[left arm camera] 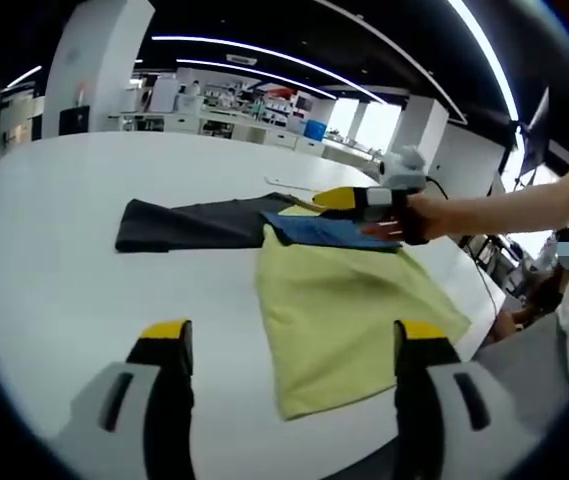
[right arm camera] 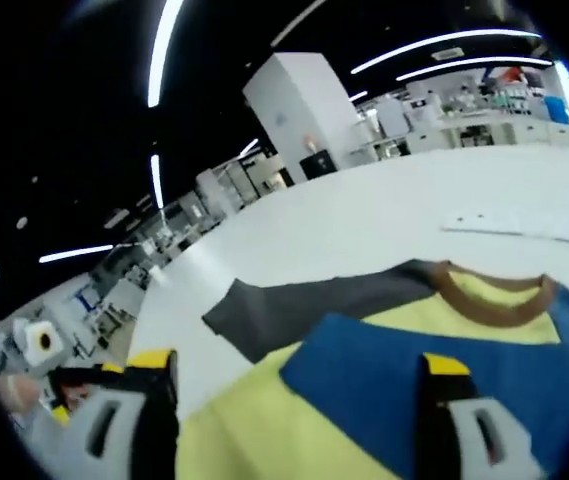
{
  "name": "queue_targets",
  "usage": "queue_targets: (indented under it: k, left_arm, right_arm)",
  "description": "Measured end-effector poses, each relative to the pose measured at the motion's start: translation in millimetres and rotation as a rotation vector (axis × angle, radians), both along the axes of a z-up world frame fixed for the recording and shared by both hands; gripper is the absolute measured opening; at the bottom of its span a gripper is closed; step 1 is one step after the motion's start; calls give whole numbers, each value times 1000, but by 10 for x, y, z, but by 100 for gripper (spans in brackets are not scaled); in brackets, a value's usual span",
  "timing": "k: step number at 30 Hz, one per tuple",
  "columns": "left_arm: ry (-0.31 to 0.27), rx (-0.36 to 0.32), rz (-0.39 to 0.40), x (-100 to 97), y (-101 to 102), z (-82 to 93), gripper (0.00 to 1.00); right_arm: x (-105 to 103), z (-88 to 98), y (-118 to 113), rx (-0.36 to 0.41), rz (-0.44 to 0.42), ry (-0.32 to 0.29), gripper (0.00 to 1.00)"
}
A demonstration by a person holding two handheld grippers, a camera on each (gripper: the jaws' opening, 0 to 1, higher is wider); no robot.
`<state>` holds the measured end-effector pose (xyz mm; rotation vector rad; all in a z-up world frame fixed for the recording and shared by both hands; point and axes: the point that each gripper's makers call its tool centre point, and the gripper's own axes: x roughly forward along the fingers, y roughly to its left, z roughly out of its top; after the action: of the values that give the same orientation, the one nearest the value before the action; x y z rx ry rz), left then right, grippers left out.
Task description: Fold the garment on the visible template until the final outline fits inside the template.
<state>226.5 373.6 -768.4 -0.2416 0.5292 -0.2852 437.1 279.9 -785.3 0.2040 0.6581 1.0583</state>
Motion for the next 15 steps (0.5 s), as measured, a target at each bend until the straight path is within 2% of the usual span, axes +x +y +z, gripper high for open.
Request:
queue_targets:
  k: [7,9,10,11,12,15]
  left_arm:
    - [-3,-9,-4,6,-5,8,80]
    - [-13,-26,-2,9,-10,41,80]
    - [-16,-37,3,11,-5,50,80]
    - [-21,-48,3,14,-2,57,80]
    - [-19,-59,5,15,2,57,80]
    - [-22,-91,0,20,-5,69,80]
  right_arm:
    - [-20,14,-226,-3,-30,6,100]
    - [-87,48,-357,-7,-44,0,100]
    - [-5,31,-415,-7,-51,-4,100]
    - [-7,39,-470,-13,-52,-7,100]
    - [-80,73,-566,-30,-55,-17,100]
    - [-104,133,-783,-44,-74,-45,100]
